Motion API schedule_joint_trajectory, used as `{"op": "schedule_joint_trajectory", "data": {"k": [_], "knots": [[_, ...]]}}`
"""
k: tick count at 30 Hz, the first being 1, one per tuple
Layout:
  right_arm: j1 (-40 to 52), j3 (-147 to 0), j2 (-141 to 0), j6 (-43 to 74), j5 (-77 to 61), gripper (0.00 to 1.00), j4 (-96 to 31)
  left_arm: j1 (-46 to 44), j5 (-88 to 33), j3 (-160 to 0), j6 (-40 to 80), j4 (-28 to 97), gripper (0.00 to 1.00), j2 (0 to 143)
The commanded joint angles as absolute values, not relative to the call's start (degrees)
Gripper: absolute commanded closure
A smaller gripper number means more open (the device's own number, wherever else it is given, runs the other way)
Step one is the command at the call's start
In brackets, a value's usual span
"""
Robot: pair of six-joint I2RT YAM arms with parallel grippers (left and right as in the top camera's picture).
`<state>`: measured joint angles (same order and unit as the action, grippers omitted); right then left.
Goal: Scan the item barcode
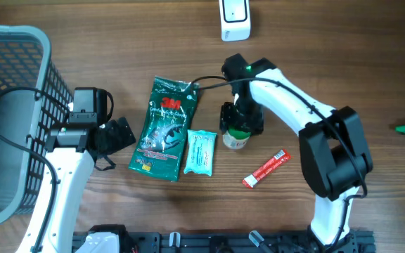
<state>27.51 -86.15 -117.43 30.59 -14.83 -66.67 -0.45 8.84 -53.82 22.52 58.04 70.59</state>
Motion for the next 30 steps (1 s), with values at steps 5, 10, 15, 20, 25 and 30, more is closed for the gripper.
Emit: {"op": "schedule_joint_trajectory", "data": {"k": [5, 10, 15, 20, 25, 30], "knots": [[29.5, -87.4, -115.7, 24.5, -30.1, 0.42, -82.0, -0.1, 8.6, -53.5, 21.4, 58.0, 0.00, 70.1], [30.5, -87.4, -115.7, 23.9, -29.8, 0.45, -81.4, -0.1, 8.6, -53.5, 21.4, 58.0, 0.00, 70.1], [27.9, -88.5, -115.7, 23.5, -29.6, 0.51, -76.8, -0.1, 8.6, -53.5, 21.4, 58.0, 0.00, 70.1], [20.4, -94.7, -115.7, 22.5, -25.3, 0.50, -72.1, -0.1, 8.6, -53.5, 21.4, 58.0, 0.00, 70.1], [16.3, -96.4, -115.7, 22.7, -21.4, 0.53, -56.0, -0.1, 8.6, -53.5, 21.4, 58.0, 0.00, 70.1], [16.2, -96.4, -115.7, 22.4, -16.0, 0.57, -31.5, -0.1, 8.6, -53.5, 21.4, 58.0, 0.00, 70.1]]}}
